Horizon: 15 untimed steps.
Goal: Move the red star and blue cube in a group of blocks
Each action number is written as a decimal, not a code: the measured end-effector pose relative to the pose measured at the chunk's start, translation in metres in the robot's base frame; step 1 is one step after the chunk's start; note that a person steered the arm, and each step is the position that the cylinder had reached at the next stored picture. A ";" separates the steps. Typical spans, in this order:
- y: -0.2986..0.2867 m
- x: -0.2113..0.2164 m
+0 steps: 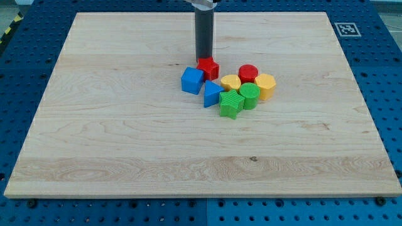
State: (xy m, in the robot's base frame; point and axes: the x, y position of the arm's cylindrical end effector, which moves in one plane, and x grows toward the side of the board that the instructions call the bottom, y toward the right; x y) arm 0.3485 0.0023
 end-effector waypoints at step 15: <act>-0.078 0.062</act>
State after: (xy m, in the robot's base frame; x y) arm 0.4108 -0.0757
